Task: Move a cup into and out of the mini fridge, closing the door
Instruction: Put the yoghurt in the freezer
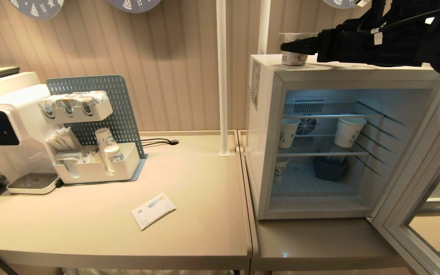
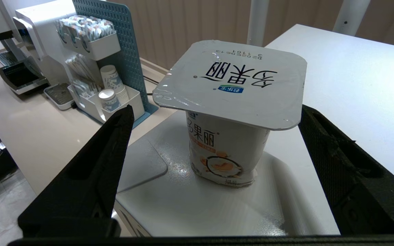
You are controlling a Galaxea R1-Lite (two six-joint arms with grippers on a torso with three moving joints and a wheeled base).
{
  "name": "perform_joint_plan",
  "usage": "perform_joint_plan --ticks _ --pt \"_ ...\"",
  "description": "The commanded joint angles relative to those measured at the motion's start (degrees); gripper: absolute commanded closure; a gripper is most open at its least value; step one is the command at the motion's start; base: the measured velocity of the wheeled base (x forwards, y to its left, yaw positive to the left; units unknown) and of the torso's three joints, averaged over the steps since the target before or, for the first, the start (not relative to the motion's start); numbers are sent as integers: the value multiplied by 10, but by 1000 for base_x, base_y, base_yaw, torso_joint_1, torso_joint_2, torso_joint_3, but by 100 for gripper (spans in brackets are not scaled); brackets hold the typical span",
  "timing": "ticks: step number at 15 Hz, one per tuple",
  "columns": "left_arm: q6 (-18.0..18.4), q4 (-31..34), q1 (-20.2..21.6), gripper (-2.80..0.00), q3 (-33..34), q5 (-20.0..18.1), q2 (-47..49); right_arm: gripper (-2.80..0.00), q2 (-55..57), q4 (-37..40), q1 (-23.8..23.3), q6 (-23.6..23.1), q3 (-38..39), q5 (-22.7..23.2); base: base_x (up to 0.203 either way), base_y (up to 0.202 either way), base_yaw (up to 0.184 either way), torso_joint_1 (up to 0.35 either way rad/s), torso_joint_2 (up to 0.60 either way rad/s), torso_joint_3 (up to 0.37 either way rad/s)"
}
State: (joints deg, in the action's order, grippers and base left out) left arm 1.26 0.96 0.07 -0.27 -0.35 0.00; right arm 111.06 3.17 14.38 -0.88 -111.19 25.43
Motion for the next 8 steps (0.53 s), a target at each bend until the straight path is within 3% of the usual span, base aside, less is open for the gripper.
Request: perform_joint_plan --ticks 1,2,3,8 --pt "0 0 0 0 0 0 1 -280 1 1 4 -1 -2 2 0 0 0 0 0 0" --pt "0 0 0 0 0 0 1 -280 2 0 6 -1 -2 2 0 0 0 0 0 0" --pt "0 0 0 0 0 0 1 0 3 2 6 -2 -2 3 0 0 0 0 0 0" --pt "1 0 -1 0 0 0 1 0 1 2 6 -1 -2 2 0 0 0 0 0 0"
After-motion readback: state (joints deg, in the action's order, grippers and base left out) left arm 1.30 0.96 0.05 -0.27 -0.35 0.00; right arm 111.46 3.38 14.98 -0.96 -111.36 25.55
